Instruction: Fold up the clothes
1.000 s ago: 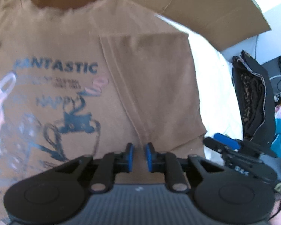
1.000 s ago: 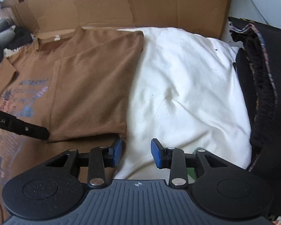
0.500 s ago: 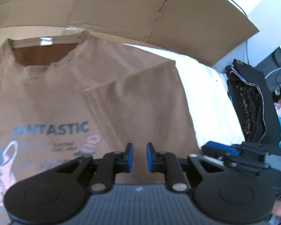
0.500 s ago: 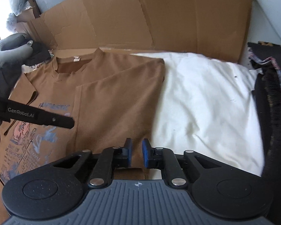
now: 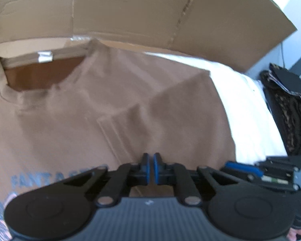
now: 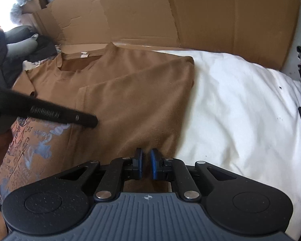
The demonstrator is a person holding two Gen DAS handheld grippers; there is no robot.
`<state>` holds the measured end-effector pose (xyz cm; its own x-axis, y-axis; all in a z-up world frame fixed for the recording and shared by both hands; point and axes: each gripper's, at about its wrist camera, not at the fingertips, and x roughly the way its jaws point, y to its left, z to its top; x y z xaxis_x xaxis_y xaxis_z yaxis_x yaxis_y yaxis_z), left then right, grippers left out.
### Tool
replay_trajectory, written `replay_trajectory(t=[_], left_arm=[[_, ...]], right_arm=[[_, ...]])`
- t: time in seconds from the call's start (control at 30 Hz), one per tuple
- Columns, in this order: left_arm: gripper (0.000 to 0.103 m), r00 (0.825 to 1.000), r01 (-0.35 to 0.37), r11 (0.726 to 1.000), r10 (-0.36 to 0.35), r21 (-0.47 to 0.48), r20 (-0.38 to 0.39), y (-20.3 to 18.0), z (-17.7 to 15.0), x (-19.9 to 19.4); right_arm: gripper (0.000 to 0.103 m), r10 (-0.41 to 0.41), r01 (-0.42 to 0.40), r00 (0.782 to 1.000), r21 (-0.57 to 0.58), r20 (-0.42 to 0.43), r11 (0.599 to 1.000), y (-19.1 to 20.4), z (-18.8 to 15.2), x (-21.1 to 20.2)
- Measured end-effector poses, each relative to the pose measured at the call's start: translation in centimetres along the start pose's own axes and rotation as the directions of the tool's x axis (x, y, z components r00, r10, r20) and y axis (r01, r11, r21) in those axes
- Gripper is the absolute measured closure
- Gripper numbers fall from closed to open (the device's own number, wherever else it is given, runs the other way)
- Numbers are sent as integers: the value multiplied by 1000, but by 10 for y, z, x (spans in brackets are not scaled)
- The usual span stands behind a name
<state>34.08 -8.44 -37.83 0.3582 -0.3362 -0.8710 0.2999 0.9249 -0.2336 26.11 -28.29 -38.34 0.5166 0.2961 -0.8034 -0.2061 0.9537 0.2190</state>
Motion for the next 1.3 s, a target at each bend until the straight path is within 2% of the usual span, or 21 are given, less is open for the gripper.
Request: replay_trajectory(t=[0.17, 0.27, 0.47, 0.6, 0.73, 0.83, 0.97, 1.13, 1.3], left_arm=[[96, 999, -46, 999, 46, -22, 24, 14, 9, -3], [100, 997, -67, 997, 67, -38, 24, 21, 12, -3], [100, 995, -96, 995, 97, -21, 26, 21, 12, -6], [93, 997, -69, 997, 70, -36, 32, 18, 7, -20], [93, 999, -38, 999, 38, 1, 23, 3, -3, -29], [93, 1000, 12, 1000, -12, 13, -4, -12, -12, -31], [93, 997, 68, 994, -66, 85, -30, -38, -29, -35], [93, 994, 51, 993, -40, 104, -103, -45, -42, -16], [92, 994, 32, 989, -16, 146, -107, -44, -50, -14]], right_arm=[[89, 3, -3, 1000, -2, -9, 1000, -2, -12, -7], [89, 4, -4, 1000, -4, -13, 1000, -4, -19, -12], [90, 13, -13, 1000, 4, -7, 1000, -10, -32, -24], [90, -3, 3, 1000, 19, -8, 1000, -7, -26, -34], [91, 14, -14, 999, -5, 42, 1000, 0, -20, -39], [91, 23, -24, 999, 11, 26, 1000, 4, -16, -32], [91, 46, -46, 999, 1, 14, 999, 16, -17, -29], [92, 50, -50, 998, 10, -27, 999, 24, -25, -18], [87, 49, -49, 998, 4, -49, 999, 25, -31, -15]])
